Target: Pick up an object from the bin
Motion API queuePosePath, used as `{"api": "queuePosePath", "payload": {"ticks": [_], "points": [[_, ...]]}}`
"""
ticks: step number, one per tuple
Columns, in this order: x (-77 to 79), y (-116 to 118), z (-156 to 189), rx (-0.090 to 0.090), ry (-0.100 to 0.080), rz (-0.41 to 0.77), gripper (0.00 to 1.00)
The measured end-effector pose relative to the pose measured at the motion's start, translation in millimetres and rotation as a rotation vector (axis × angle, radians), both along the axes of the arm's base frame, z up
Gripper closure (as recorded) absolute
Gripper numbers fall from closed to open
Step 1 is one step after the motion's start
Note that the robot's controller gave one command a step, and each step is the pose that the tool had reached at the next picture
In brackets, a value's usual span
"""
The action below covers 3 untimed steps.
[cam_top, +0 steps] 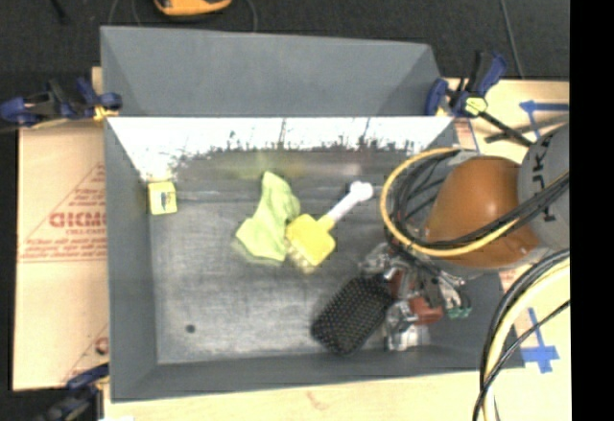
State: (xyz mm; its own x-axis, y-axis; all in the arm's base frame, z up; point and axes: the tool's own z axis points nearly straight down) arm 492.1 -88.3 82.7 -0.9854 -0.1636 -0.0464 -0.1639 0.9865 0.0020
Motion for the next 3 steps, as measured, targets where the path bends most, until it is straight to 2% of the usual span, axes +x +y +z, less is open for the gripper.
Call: {"api": "queuePosePath", "payload": {"ticks": [1, 2, 3], "points": [[-5.4, -1, 38, -0.008, 0.045, 0.023, 1.0], [-6.1, -15, 45, -0.013, 0.034, 0.036, 1.0], [-5.2, -3, 74, -0.009, 0.052, 0.047, 1.0]]}}
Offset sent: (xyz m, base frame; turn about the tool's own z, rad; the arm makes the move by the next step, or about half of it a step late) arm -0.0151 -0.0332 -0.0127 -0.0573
